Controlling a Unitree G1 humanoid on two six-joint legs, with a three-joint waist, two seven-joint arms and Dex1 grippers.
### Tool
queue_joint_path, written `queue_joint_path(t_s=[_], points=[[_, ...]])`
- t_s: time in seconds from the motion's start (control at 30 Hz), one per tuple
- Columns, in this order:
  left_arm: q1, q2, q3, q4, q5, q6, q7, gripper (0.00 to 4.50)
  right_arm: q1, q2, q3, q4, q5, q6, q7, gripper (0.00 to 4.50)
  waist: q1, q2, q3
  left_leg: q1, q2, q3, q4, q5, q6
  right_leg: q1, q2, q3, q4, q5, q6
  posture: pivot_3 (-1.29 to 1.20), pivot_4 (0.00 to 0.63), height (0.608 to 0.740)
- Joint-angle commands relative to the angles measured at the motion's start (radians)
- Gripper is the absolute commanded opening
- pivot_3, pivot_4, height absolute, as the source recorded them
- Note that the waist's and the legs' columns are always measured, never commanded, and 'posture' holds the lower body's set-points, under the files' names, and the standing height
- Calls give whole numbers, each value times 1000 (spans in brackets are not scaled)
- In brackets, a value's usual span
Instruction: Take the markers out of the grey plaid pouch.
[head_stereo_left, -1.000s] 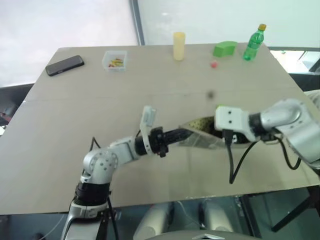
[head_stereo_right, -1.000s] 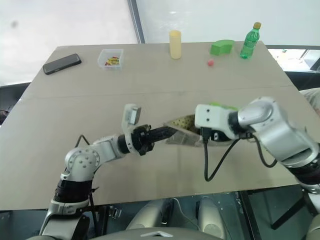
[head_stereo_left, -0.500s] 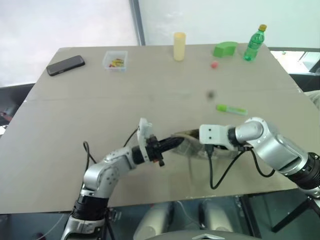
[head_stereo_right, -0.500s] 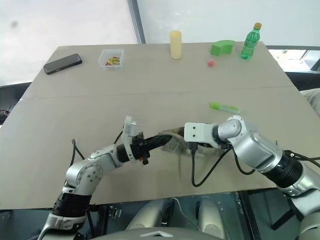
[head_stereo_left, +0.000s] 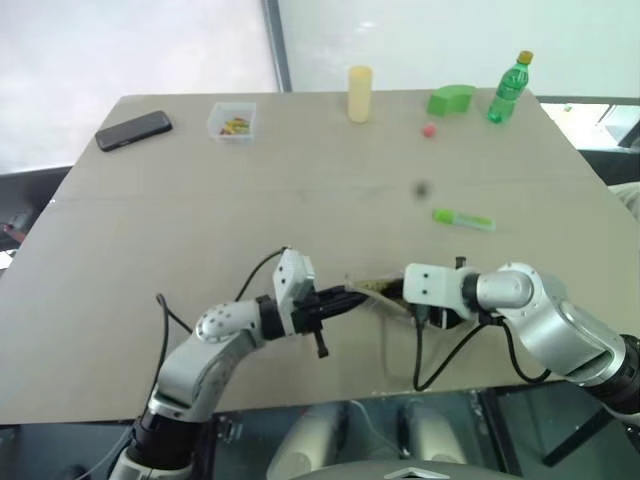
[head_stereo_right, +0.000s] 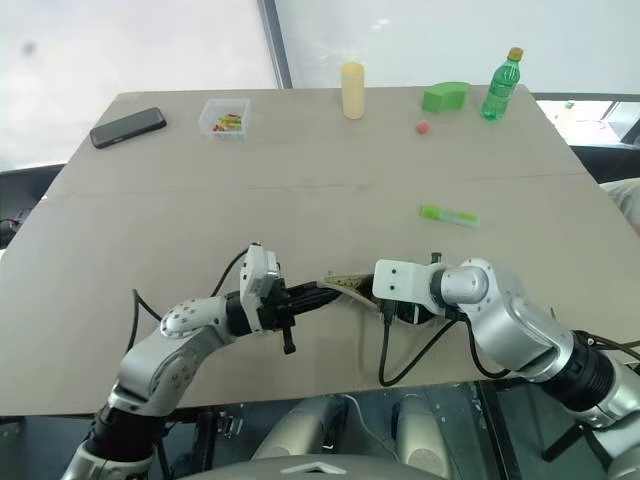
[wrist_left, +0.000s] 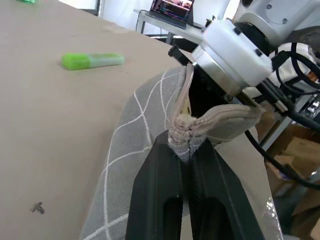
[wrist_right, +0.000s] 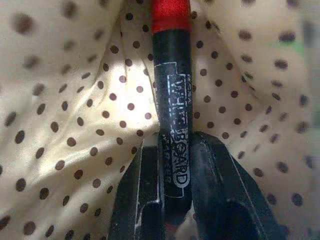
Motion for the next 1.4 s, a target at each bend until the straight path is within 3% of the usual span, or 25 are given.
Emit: queue_joint_path(t_s=[0.03,0.17,0.27,0.33,0.5,0.67,0.9,1.0,1.13,1.27,1.4], points=[[45,40,50,-124,14,-40,20,0,41,-1,-173,-11,67,40,-12,228,0,1,1,0,0,0,0,0,0,0,0,0,0,0,0,0,150,740],[103,44,68,-227,95,-90,108,0,105,51,-445,-171,269,134,44,228,2,1,2,-1,0,0,-1,0,0,-1,0,0,-1,0,0,0,150,740],[110,42,74,-268,170,-114,175,0,126,64,-556,-201,366,219,77,228,9,2,3,-2,0,0,-1,0,0,-1,0,0,-3,0,0,0,150,740],[106,36,71,-287,211,-132,214,0,143,50,-602,-219,436,272,94,228,17,2,3,-2,0,0,-1,0,1,0,0,-1,-3,0,0,0,150,740],[35,29,-11,-238,486,-290,315,0,149,34,-649,-216,548,369,71,227,26,2,3,-2,0,2,-1,0,1,0,-2,0,-3,0,0,0,150,740],[-178,30,-150,-42,770,-602,373,0,72,182,-754,-175,717,506,40,227,32,-1,5,-2,1,3,0,0,1,0,-2,-3,-3,0,0,0,150,740],[-264,1,-200,120,860,-748,395,0,72,28,-556,-78,567,235,-24,225,25,0,5,-3,-1,8,-1,-1,2,-3,-2,-2,-5,0,0,0,150,740],[-319,-20,-240,213,921,-755,388,0,28,-98,-318,12,330,25,-52,225,25,1,6,-5,-1,9,0,-1,2,-4,-2,-2,-5,0,1,0,150,740],[-362,83,-192,418,942,-959,437,0,-74,-171,-140,17,162,-92,-21,225,15,1,6,-3,0,9,1,-3,5,-3,-2,-2,-3,0,2,0,150,740],[-377,87,-188,457,956,-1038,477,0,-173,-169,-59,48,28,-154,-15,225,9,1,6,-3,1,9,0,-3,4,-4,-2,-3,-3,1,2,0,150,740],[-376,90,-178,452,1001,-1024,497,0,-211,-186,-56,73,-69,-217,-8,225,11,1,6,-4,-1,9,1,-1,2,-4,-2,-3,-4,1,2,0,150,740]])
